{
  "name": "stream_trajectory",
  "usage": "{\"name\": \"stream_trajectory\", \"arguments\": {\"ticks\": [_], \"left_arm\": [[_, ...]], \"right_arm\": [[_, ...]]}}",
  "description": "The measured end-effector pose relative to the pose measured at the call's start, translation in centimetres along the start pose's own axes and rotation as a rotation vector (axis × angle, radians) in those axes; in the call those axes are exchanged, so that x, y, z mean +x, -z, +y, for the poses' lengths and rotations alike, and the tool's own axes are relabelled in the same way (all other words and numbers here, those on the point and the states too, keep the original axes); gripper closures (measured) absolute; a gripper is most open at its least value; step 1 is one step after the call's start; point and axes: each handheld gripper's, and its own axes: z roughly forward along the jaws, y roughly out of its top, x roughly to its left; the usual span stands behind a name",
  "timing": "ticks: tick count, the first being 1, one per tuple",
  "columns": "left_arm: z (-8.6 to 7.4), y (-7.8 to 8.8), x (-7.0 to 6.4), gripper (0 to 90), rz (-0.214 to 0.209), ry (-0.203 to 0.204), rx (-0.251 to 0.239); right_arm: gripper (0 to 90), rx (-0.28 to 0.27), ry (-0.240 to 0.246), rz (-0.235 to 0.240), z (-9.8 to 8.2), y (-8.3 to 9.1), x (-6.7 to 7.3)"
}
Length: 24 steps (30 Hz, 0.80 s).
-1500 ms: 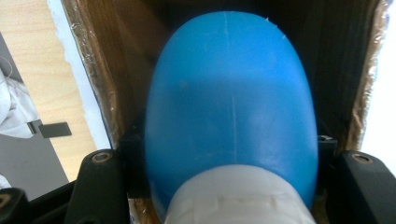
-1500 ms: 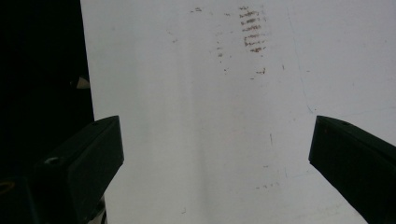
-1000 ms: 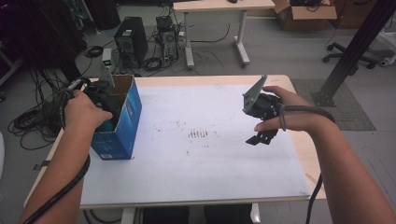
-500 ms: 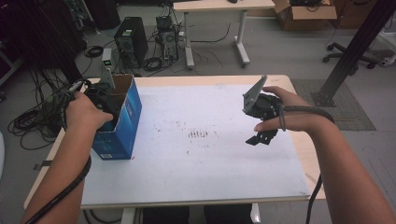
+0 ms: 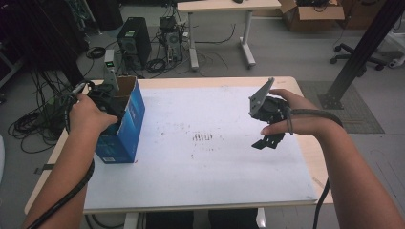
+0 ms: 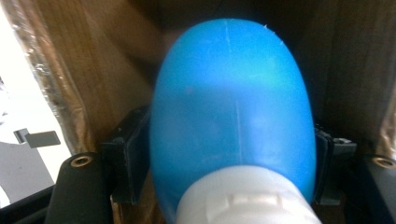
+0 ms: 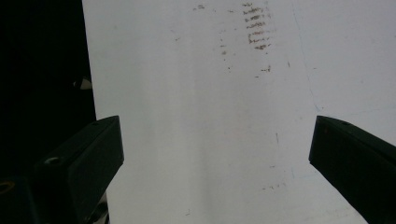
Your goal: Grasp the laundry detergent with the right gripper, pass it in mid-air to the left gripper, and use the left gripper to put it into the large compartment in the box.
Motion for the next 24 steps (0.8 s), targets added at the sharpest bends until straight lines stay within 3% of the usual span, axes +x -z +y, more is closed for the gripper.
{"name": "stream_trajectory", "arguments": {"ticks": [10, 24], "left_arm": [[-0.2, 0.8, -0.1, 28.9, 0.003, 0.004, -0.014], [-1.0, 3.3, 0.0, 22.4, -0.003, 0.011, -0.038]], "right_arm": [[3.2, -0.004, -0.005, -0.001, -0.3, 0.0, 0.0], [3.2, -0.013, 0.005, -0.006, 0.0, 0.0, 0.1]]}}
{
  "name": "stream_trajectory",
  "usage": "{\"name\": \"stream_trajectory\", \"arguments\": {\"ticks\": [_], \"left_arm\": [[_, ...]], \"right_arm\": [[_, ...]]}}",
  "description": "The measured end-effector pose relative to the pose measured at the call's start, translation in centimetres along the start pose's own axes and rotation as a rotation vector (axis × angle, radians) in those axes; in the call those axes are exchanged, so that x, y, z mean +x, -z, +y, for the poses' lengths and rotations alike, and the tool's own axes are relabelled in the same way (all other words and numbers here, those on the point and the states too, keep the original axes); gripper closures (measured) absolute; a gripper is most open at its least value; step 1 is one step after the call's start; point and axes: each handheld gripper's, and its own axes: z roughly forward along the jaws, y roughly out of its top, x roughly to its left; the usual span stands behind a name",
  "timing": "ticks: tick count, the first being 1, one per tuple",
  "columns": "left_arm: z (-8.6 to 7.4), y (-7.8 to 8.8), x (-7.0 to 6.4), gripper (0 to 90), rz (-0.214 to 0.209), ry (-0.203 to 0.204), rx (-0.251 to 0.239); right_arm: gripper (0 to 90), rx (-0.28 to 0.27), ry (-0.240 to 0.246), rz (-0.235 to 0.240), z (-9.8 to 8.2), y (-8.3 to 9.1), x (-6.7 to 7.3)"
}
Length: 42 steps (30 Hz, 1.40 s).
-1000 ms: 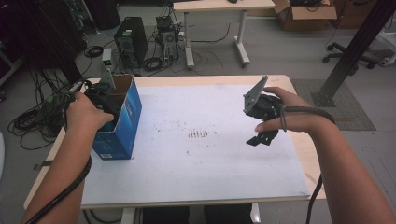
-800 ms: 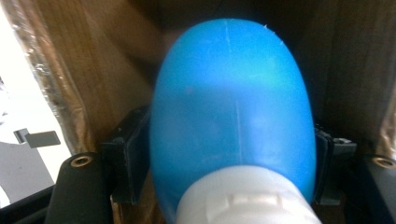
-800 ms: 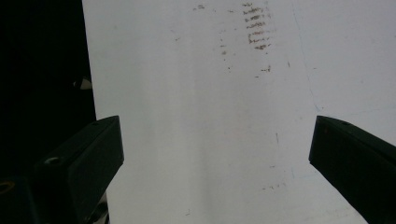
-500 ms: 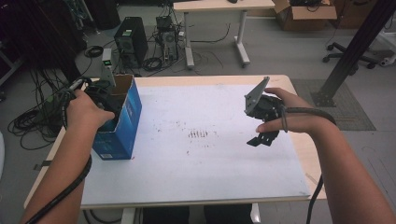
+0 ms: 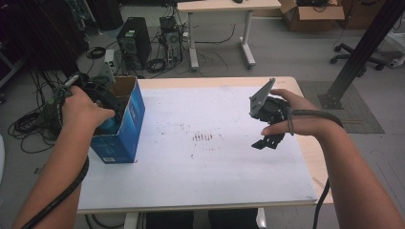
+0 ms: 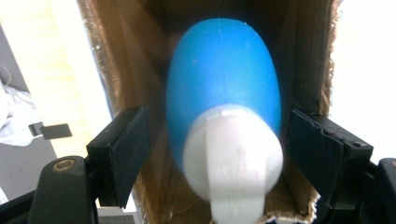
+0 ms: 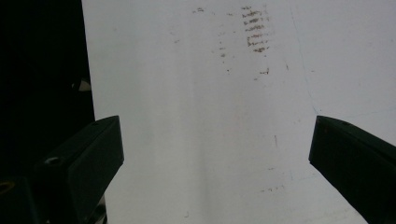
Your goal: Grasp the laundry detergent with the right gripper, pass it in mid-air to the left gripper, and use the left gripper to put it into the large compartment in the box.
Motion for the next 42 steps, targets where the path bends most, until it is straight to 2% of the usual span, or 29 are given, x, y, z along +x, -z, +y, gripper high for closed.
{"name": "stream_trajectory", "arguments": {"ticks": [5, 7, 12, 16, 27, 36, 42], "left_arm": [[-0.2, 1.0, -0.2, 21.9, 0.003, -0.004, -0.015], [-0.3, 1.2, -0.3, 19.1, 0.008, -0.009, -0.020], [-0.6, 2.1, -0.6, 16.6, 0.016, -0.036, -0.041], [-0.8, 2.6, -1.0, 12.7, 0.021, -0.055, -0.036], [-1.5, 4.8, -3.8, 0.9, -0.016, -0.190, -0.081], [-2.1, 5.7, -7.1, 0.2, 0.017, -0.323, -0.070], [-2.8, 6.4, -9.6, 0.2, 0.026, -0.443, -0.073]], "right_arm": [[3.1, 0.000, 0.002, -0.002, 0.2, 0.0, 0.1], [3.2, -0.002, 0.003, -0.005, 0.2, 0.1, 0.2], [3.2, 0.000, 0.001, -0.008, 0.1, 0.3, 0.2], [3.2, 0.002, 0.000, -0.008, 0.2, 0.4, 0.3], [3.2, 0.001, 0.004, -0.006, 0.4, 0.4, 0.4], [3.2, 0.004, 0.002, -0.003, 0.3, 0.4, 0.4], [3.2, 0.006, 0.004, -0.002, 0.4, 0.6, 0.4]]}}
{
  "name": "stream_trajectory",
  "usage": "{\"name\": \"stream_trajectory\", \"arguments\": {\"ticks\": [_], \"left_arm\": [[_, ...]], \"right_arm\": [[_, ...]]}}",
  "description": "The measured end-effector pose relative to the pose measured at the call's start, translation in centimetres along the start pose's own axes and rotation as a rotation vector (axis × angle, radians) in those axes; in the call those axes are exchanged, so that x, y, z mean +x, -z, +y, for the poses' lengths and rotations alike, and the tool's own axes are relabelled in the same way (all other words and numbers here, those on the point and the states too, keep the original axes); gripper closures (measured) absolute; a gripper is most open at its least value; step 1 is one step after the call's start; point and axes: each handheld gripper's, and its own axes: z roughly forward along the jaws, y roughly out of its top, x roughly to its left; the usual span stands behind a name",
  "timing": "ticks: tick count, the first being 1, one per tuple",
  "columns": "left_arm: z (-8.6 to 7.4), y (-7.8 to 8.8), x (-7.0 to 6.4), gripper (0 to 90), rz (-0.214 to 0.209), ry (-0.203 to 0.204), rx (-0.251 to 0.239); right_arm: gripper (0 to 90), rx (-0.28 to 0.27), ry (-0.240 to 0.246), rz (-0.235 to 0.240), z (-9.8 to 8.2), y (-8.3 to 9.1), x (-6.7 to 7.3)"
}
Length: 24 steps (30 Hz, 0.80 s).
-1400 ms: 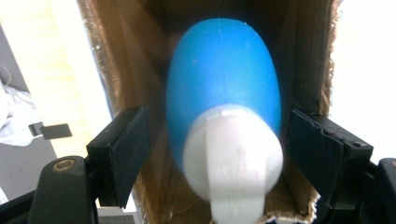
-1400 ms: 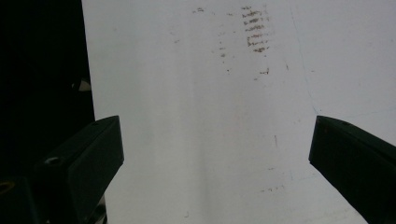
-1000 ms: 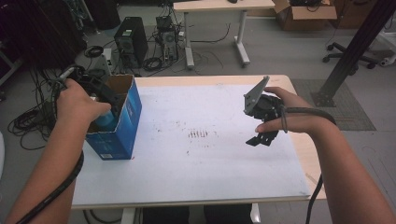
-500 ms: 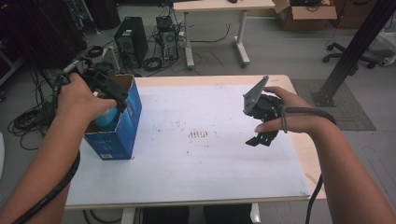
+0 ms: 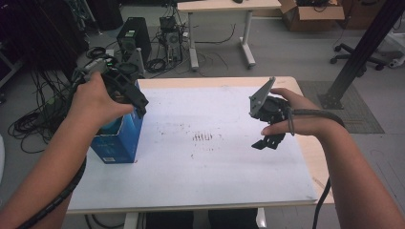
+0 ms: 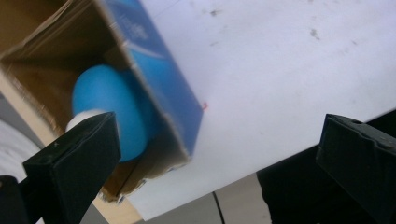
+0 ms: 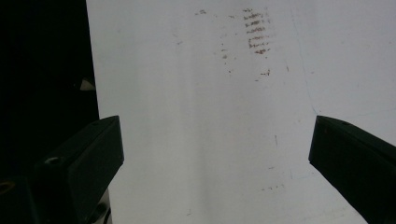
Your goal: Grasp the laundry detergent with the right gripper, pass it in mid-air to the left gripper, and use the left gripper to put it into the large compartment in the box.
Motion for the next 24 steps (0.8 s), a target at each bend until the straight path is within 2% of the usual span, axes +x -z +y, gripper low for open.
{"name": "stream_trajectory", "arguments": {"ticks": [2, 5, 9, 18, 20, 24], "left_arm": [[0.2, 0.4, -0.9, 0.2, 0.000, -0.058, -0.020], [0.4, 0.6, -1.8, 0.2, 0.004, -0.081, -0.034], [0.7, 0.9, -3.0, 0.2, 0.003, -0.136, -0.039], [1.1, 0.9, -5.0, 0.2, -0.012, -0.389, -0.051], [1.1, 0.6, -5.3, 0.2, 0.012, -0.416, -0.044], [1.3, 0.1, -5.5, 0.2, -0.030, -0.458, -0.007]], "right_arm": [[3.2, 0.001, 0.001, 0.001, 0.0, 0.1, 0.0], [3.3, 0.005, 0.002, 0.002, 0.2, 0.1, -0.1], [3.3, 0.011, 0.008, 0.001, 0.4, 0.2, 0.0], [3.3, 0.029, 0.018, -0.001, 0.9, 0.6, 0.3], [3.1, 0.036, 0.016, -0.002, 0.9, 0.7, 0.3], [3.2, 0.067, 0.027, 0.006, 1.0, 0.7, 0.4]]}}
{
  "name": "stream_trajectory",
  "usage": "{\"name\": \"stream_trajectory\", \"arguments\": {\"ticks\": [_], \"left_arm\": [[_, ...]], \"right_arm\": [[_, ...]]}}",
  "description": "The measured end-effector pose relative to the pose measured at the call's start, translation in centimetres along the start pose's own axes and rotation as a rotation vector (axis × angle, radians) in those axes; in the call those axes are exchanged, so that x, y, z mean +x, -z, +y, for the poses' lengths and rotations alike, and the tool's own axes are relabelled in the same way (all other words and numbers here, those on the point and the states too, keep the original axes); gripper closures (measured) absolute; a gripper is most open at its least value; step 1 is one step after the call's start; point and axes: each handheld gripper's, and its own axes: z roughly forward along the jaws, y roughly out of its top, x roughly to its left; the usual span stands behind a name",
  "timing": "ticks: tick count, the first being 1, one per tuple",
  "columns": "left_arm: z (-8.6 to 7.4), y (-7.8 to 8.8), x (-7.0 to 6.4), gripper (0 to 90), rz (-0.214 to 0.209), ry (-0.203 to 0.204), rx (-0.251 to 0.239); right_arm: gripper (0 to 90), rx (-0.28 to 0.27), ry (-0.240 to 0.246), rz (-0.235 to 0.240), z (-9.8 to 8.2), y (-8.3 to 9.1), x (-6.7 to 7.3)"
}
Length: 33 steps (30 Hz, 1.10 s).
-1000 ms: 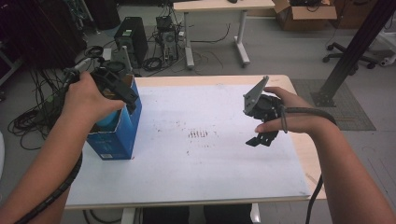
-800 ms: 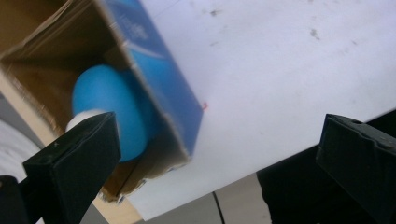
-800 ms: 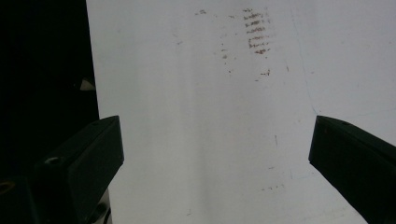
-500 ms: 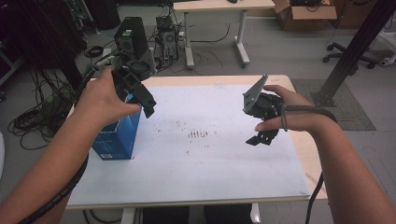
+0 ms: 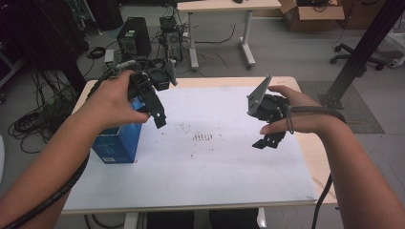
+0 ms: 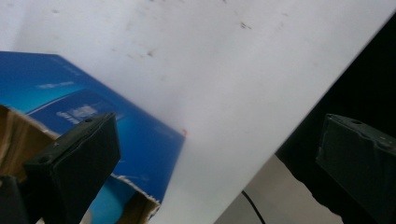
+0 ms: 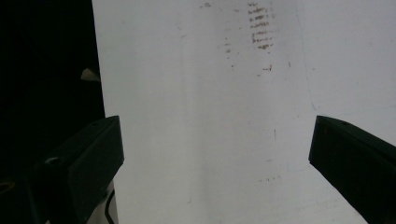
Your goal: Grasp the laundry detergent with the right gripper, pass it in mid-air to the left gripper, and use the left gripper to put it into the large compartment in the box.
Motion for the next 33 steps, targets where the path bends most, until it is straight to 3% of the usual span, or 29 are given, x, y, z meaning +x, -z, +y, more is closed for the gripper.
{"name": "stream_trajectory", "arguments": {"ticks": [5, 11, 16, 20, 26, 33], "left_arm": [[0.1, -0.7, -0.6, 0.2, -0.033, -0.083, 0.028], [0.2, -1.2, -1.7, 0.2, -0.060, -0.205, 0.017], [0.7, -1.7, -2.9, 0.2, -0.060, -0.332, 0.035], [1.0, -2.2, -3.7, 0.2, -0.065, -0.431, 0.056], [1.7, -2.9, -3.5, 0.2, -0.095, -0.451, 0.086], [2.1, -3.0, -3.2, 0.2, -0.105, -0.445, 0.072]], "right_arm": [[3.3, 0.042, 0.015, 0.013, 0.0, -0.1, -0.1], [3.4, 0.059, 0.013, 0.023, 0.1, -0.3, -0.3], [3.3, 0.087, 0.027, 0.031, 0.4, -0.2, -0.6], [3.2, 0.073, 0.046, 0.049, 0.5, -0.2, -0.9], [3.5, 0.095, 0.060, 0.065, 0.5, -0.8, -1.6], [3.5, 0.101, 0.052, 0.069, 0.2, -1.4, -2.4]]}}
